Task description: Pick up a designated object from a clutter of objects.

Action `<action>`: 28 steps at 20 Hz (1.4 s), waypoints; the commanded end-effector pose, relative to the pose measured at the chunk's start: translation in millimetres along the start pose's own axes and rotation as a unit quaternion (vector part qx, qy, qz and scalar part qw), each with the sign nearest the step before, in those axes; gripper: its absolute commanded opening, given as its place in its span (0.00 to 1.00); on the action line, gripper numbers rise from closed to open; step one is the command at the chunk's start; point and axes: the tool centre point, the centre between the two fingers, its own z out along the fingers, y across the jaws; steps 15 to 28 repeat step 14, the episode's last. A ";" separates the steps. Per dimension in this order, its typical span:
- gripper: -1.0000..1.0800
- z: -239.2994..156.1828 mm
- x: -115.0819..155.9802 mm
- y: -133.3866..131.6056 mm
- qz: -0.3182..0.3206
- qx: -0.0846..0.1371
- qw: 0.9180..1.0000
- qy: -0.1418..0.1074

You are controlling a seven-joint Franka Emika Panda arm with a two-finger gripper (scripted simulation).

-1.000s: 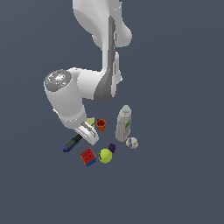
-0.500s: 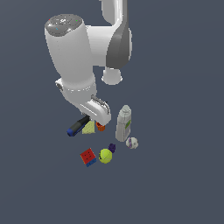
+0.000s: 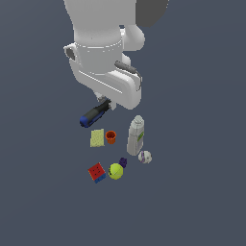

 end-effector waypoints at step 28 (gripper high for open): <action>0.00 -63.9 -20.8 -18.5 -0.001 0.000 1.000 -0.002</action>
